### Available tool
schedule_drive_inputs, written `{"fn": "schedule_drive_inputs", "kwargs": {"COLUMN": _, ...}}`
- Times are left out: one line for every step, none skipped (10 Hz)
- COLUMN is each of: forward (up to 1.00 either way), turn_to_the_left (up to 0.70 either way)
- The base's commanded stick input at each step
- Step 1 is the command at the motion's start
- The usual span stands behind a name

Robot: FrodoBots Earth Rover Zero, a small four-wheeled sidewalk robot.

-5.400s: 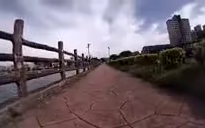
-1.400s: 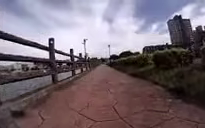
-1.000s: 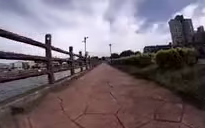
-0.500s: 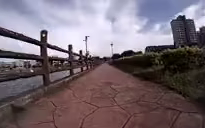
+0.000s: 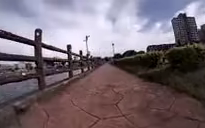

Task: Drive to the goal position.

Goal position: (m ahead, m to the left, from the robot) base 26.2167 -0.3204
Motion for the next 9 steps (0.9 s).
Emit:
{"fn": "schedule_drive_inputs", "kwargs": {"forward": 0.70, "turn_to_the_left": 0.11}}
{"fn": "schedule_drive_inputs", "kwargs": {"forward": 0.70, "turn_to_the_left": 0.11}}
{"fn": "schedule_drive_inputs", "kwargs": {"forward": 0.70, "turn_to_the_left": 0.11}}
{"fn": "schedule_drive_inputs", "kwargs": {"forward": 0.70, "turn_to_the_left": 0.11}}
{"fn": "schedule_drive_inputs", "kwargs": {"forward": 0.70, "turn_to_the_left": 0.11}}
{"fn": "schedule_drive_inputs", "kwargs": {"forward": 0.70, "turn_to_the_left": 0.11}}
{"fn": "schedule_drive_inputs", "kwargs": {"forward": 0.70, "turn_to_the_left": 0.04}}
{"fn": "schedule_drive_inputs", "kwargs": {"forward": 0.70, "turn_to_the_left": -0.24}}
{"fn": "schedule_drive_inputs", "kwargs": {"forward": 0.70, "turn_to_the_left": -0.24}}
